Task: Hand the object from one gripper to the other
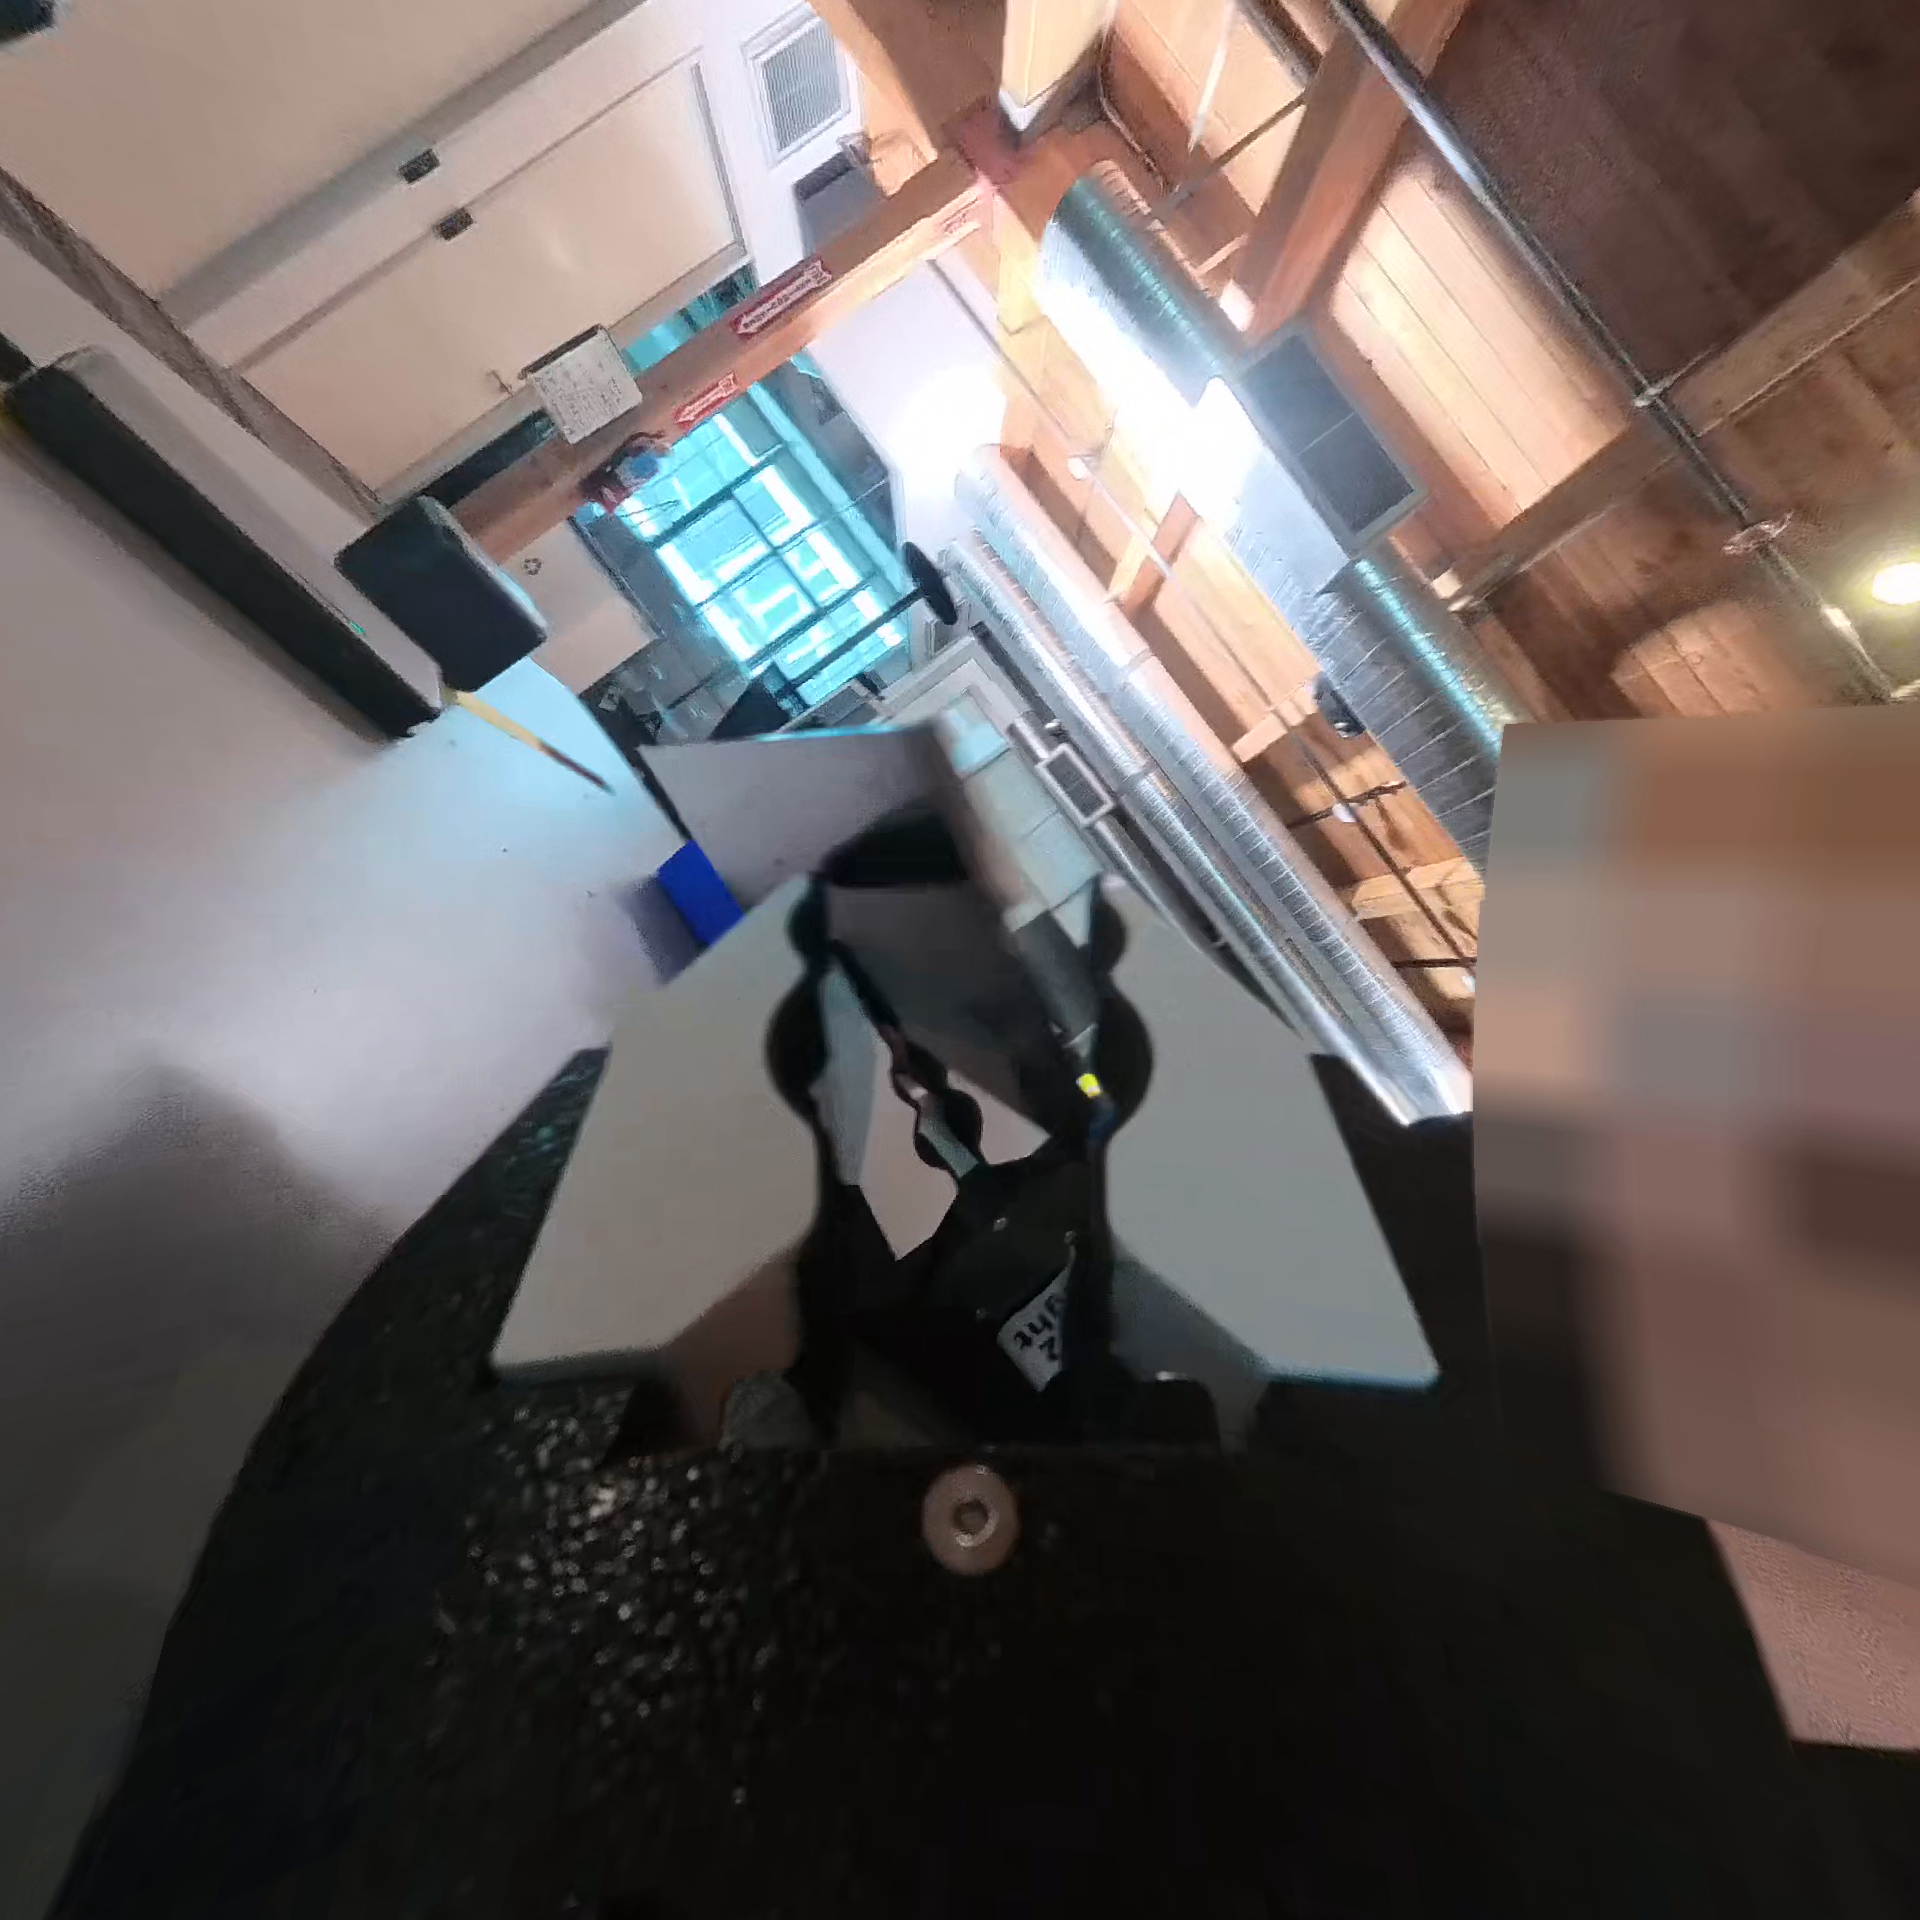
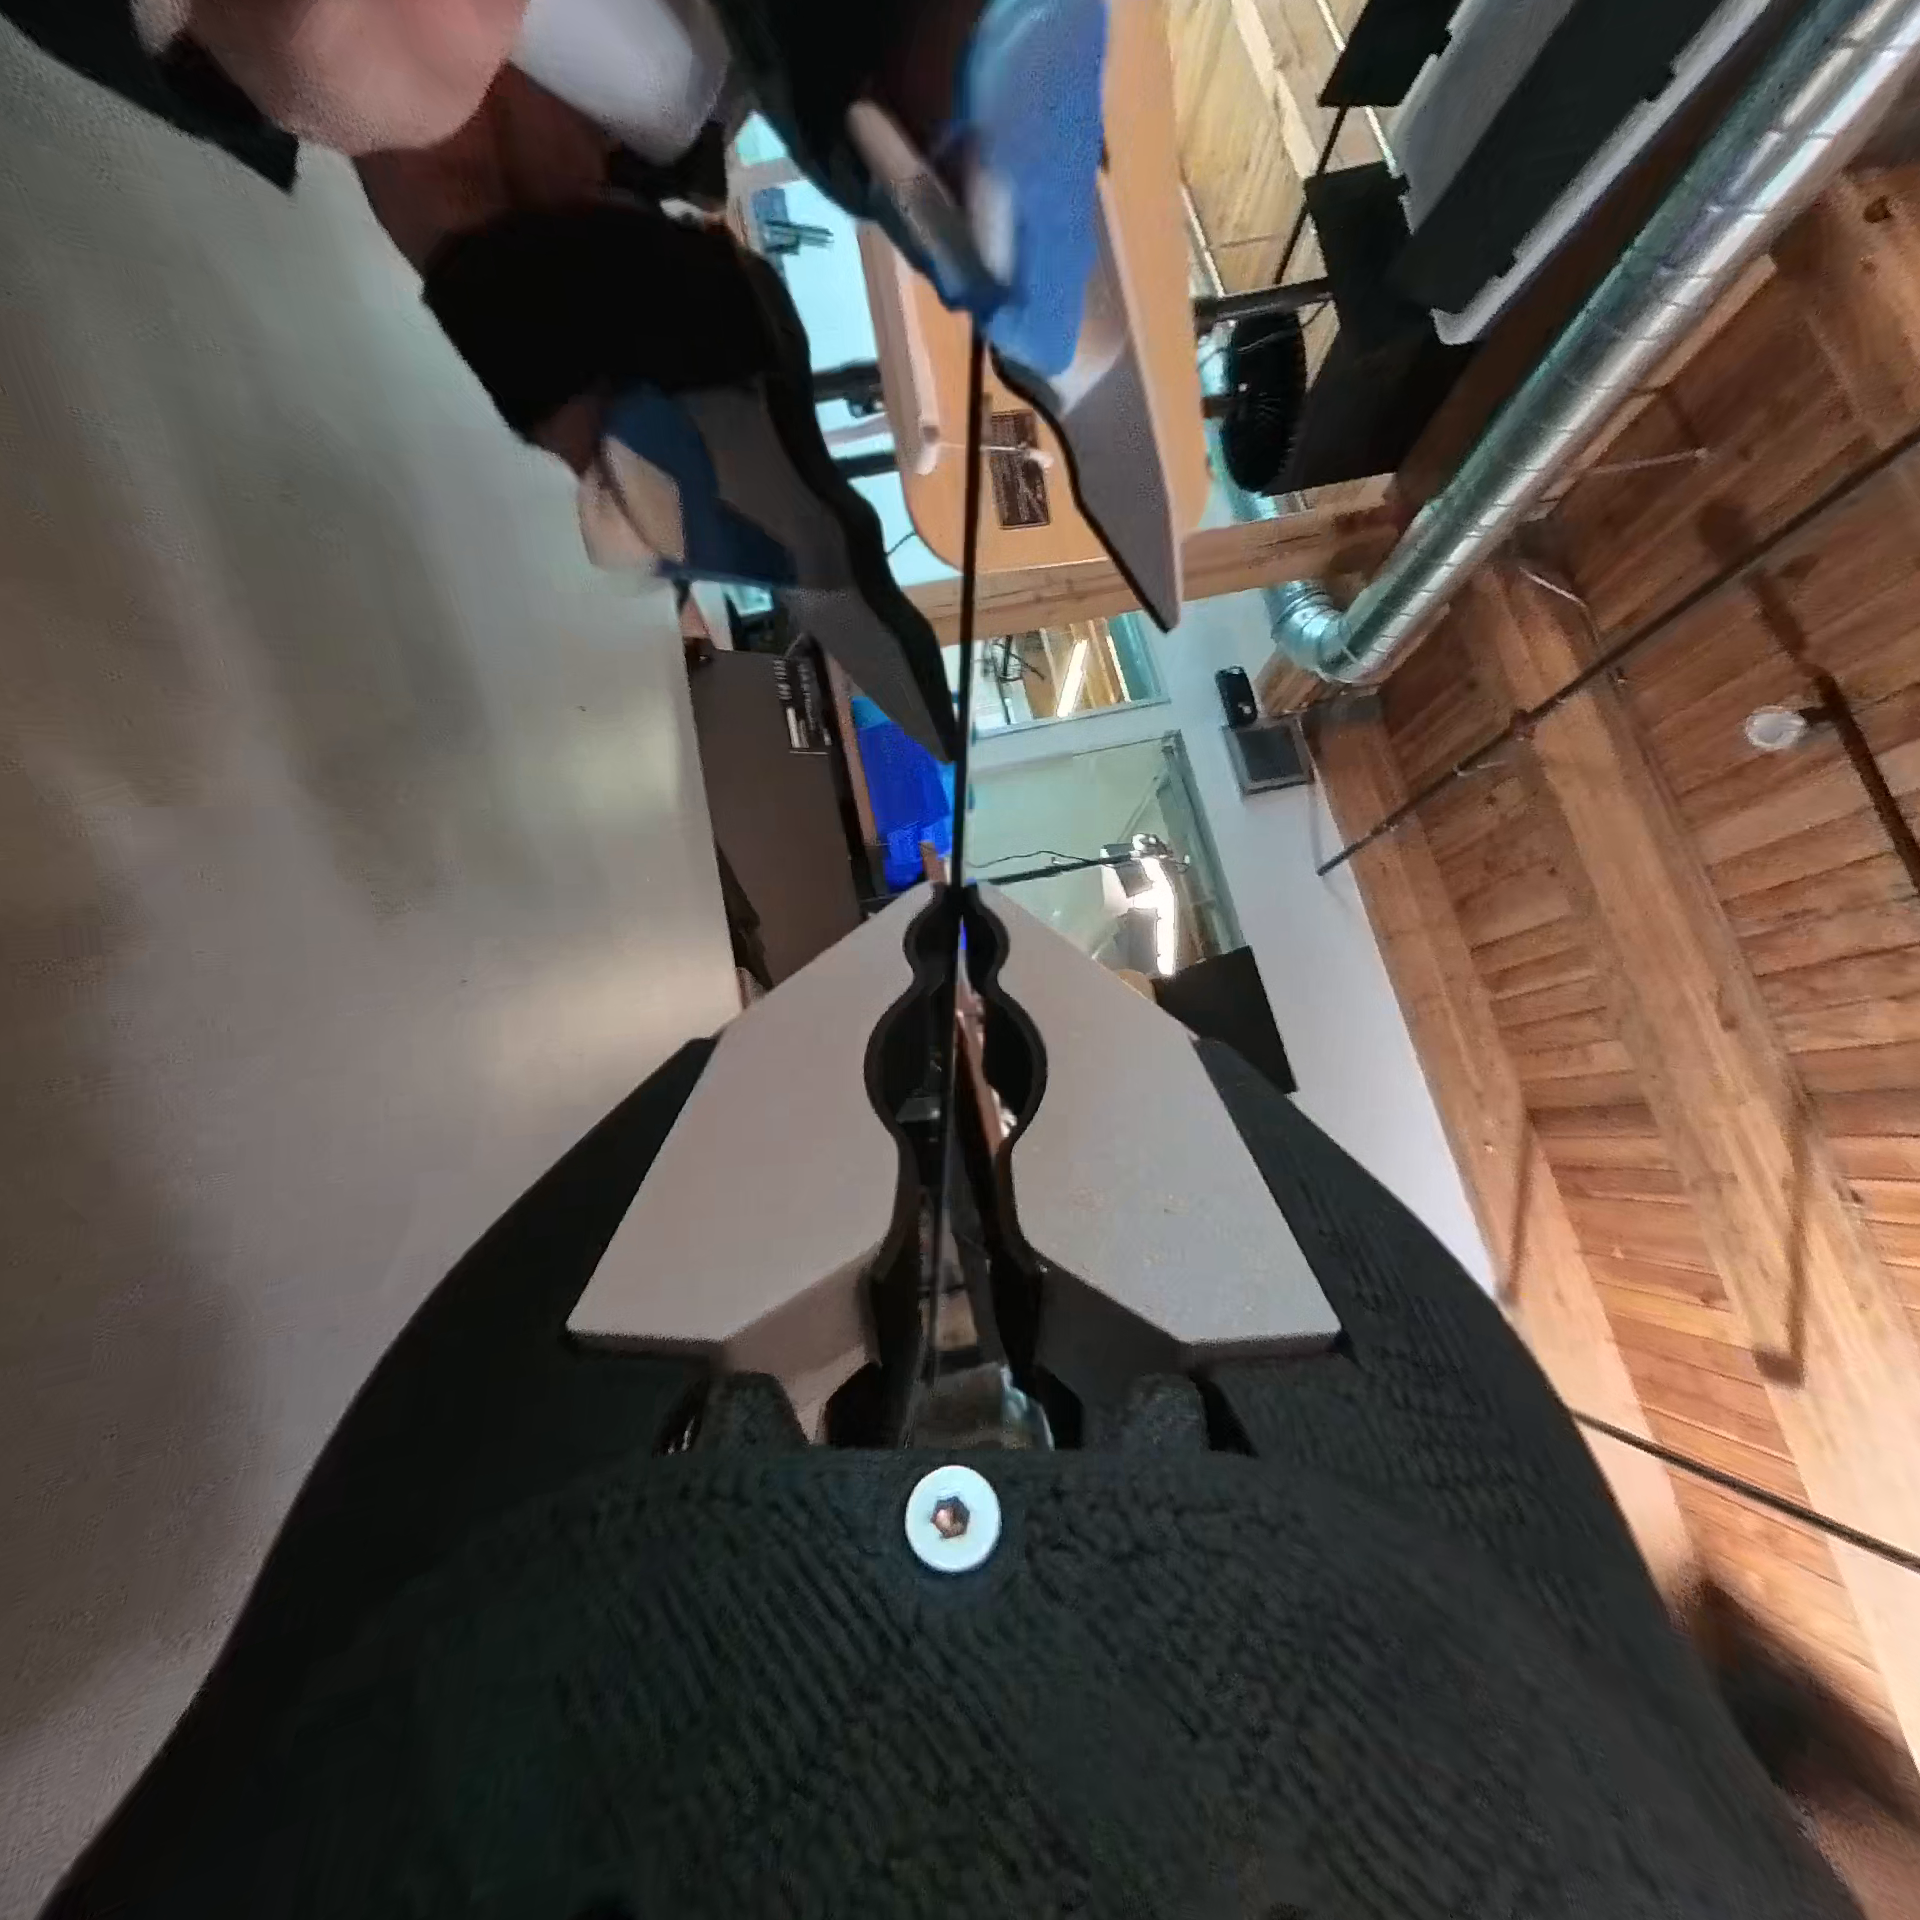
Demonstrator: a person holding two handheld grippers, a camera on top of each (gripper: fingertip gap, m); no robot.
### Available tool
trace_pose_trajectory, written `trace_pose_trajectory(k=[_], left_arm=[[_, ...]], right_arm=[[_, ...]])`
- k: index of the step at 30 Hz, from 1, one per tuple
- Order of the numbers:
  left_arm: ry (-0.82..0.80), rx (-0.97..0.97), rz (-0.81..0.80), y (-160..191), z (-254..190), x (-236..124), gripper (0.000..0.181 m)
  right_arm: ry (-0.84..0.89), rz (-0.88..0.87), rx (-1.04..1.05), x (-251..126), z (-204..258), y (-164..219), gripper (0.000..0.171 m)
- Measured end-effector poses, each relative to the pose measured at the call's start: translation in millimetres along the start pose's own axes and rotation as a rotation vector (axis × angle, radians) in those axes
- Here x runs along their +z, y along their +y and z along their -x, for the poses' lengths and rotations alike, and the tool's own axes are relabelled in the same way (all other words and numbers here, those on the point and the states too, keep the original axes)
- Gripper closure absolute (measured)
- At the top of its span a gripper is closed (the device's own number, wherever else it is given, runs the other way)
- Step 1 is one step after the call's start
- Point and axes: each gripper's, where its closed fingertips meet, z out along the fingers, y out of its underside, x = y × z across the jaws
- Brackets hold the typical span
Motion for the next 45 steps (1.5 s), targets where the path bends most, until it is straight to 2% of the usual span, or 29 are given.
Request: trace_pose_trajectory(k=[1,2,3,4,7,11,13,16,19,20,21,23,26,27,30,32,34,35,37,41,45], left_arm=[[-0.035,0.002,0.009,1,5,-2,0.144],[-0.075,0.024,0.02,2,11,-5,0.166],[-0.089,0.076,0.018,1,12,-7,0.181],[-0.082,0.113,0.007,-2,10,-9,0.181],[-0.047,0.233,-0.065,-16,-5,-14,0.181],[-0.025,0.456,-0.078,-24,-26,-23,0.181],[0.036,0.519,-0.052,-21,-39,-25,0.181],[0.12,0.573,-0.013,-13,-52,-27,0.181],[0.139,0.603,0.034,-5,-51,-27,0.181],[0.142,0.606,0.047,-3,-50,-26,0.181],[0.144,0.604,0.057,-1,-48,-26,0.181],[0.136,0.591,0.065,0,-43,-24,0.181],[0.158,0.563,0.026,-6,-42,-28,0.181],[0.156,0.55,0.018,-8,-41,-28,0.181],[0.173,0.527,-0.017,-14,-40,-29,0.178],[0.123,0.547,-0.052,-20,-33,-27,0.165],[-0.017,0.587,-0.116,-34,-15,-24,0.107],[-0.09,0.622,-0.138,-39,-6,-25,0.088],[-0.195,0.718,-0.218,-51,2,-29,0.074],[-0.29,0.871,-0.332,-61,-5,-43,0.07],[-0.286,0.846,-0.339,-61,-5,-44,0.07]], right_arm=[[-0.011,-0.015,0.023,0,2,-2,0.168],[-0.028,-0.048,0.072,-1,3,-6,0.158],[-0.039,-0.096,0.15,-4,2,-13,0.153],[-0.053,-0.15,0.25,-7,-2,-20,0.15],[-0.064,-0.319,0.574,-20,-25,-29,0.12],[0.011,-0.366,1.028,-22,-64,7,0.093],[0.01,-0.384,1.269,-21,-74,29,0.084],[-0.191,-0.458,1.54,-18,-65,34,0.088],[-0.5,-0.557,1.759,-21,-51,18,0.107],[-0.572,-0.59,1.815,-24,-50,14,0.12],[-0.629,-0.636,1.844,-27,-51,9,0.141],[-0.717,-0.69,1.835,-35,-49,0,0.171],[-0.89,-0.603,1.765,-39,-27,-13,0.171],[-0.895,-0.559,1.711,-38,-19,-15,0.171],[-0.774,-0.56,1.615,-36,-25,-17,0.171],[-0.649,-0.536,1.555,-31,-28,-10,0.171],[-0.46,-0.46,1.46,-24,-32,4,0.171],[-0.353,-0.426,1.397,-22,-36,11,0.171],[-0.207,-0.32,1.269,-20,-40,24,0.171],[0.063,-0.05,0.879,-23,-56,52,0.171],[0.264,0.115,0.431,-58,-108,51,0.171]])
